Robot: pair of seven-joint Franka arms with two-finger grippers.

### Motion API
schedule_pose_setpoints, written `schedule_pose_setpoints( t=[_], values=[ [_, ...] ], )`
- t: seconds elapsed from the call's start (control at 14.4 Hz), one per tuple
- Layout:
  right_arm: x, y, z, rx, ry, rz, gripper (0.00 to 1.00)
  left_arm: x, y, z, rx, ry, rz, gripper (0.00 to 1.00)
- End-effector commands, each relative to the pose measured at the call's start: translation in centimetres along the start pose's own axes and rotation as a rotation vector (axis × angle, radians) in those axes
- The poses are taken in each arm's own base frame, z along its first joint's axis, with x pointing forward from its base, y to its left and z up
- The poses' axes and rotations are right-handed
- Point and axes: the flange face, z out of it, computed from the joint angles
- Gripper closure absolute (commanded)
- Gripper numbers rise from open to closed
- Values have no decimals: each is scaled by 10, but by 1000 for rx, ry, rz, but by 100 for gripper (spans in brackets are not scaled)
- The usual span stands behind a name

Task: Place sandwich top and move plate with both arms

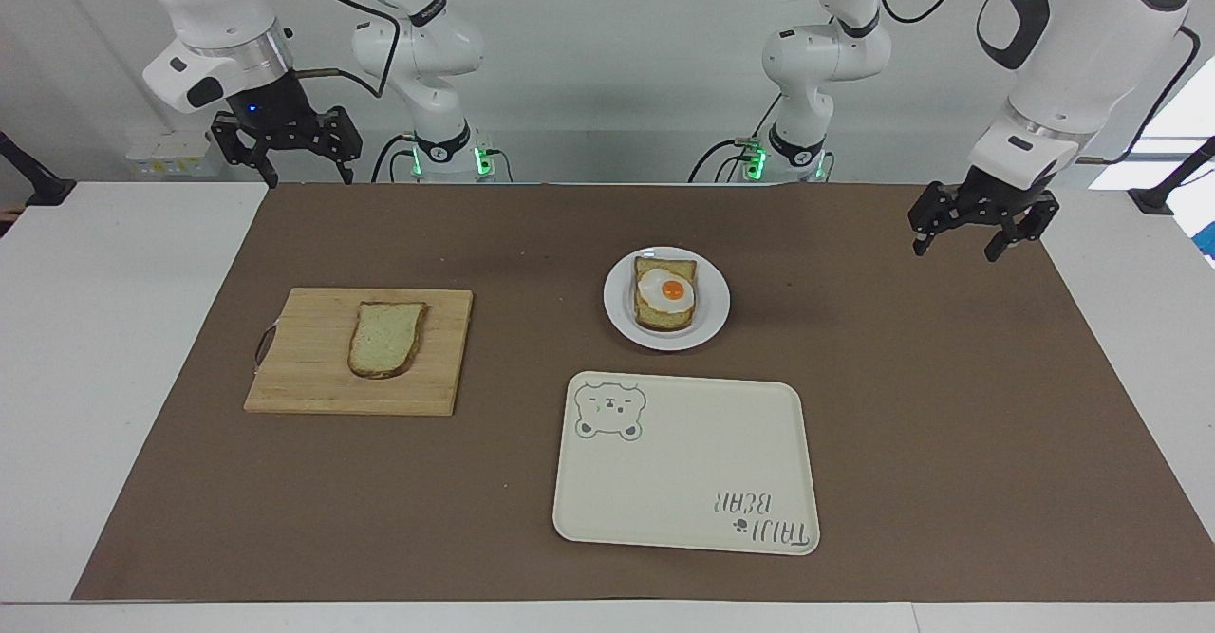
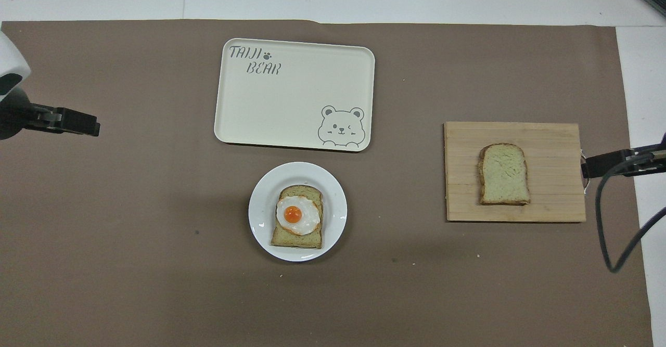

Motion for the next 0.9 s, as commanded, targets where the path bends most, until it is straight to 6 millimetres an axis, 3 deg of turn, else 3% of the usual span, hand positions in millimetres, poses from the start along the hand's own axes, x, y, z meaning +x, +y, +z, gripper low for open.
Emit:
schedule_pose_setpoints(
  t=[0.0,0.83],
  values=[
    [-5,0,-1,6,14,-5,0,-13,2,-37,18,-50,13,0],
    [-4,0,-1,6,20,-16,0,-19,6,-34,8,-60,11,0]
  ],
)
